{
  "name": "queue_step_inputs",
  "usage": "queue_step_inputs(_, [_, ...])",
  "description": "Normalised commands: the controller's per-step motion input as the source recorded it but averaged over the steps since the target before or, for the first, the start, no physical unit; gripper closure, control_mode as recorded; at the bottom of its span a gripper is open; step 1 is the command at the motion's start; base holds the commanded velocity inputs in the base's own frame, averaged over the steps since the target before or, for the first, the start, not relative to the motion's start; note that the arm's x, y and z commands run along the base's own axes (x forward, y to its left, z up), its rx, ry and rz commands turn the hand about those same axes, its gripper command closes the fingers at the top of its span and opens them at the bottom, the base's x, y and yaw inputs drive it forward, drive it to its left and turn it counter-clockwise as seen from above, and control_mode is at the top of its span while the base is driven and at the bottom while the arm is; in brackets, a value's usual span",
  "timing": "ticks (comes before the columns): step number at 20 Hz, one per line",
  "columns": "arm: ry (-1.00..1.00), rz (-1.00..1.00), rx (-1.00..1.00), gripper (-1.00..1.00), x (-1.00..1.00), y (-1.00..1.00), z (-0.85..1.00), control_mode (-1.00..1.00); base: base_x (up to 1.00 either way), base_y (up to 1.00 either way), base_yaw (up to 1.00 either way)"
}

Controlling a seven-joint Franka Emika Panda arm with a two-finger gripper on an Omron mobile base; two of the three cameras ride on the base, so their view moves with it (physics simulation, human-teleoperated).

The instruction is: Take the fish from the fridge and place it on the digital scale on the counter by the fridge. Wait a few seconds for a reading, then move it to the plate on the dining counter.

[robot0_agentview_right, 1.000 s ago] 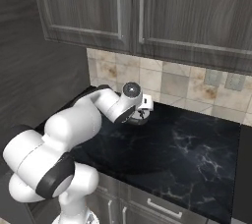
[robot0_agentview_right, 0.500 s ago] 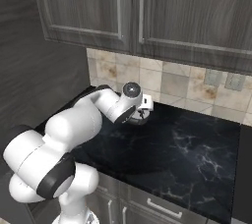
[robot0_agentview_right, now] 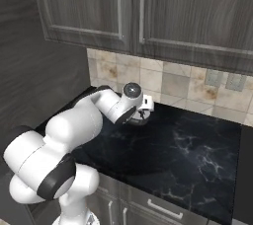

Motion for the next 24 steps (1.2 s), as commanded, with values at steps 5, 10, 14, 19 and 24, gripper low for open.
queue_step_inputs(5, [0.0,0.0,0.0,-1.0,0.0,0.0,0.0,-1.0,0.0,0.0,0.0])
queue_step_inputs(10, [0.0,0.0,0.0,-1.0,0.0,0.0,0.0,-1.0,0.0,0.0,0.0])
queue_step_inputs(14, [0.0,0.0,0.0,-1.0,0.0,0.0,0.0,-1.0,0.0,0.0,0.0])
queue_step_inputs(19, [0.0,0.0,0.0,-1.0,0.0,0.0,0.0,-1.0,0.0,0.0,0.0])
queue_step_inputs(24, [0.0,0.0,0.0,-1.0,0.0,0.0,0.0,-1.0,0.0,0.0,0.0])
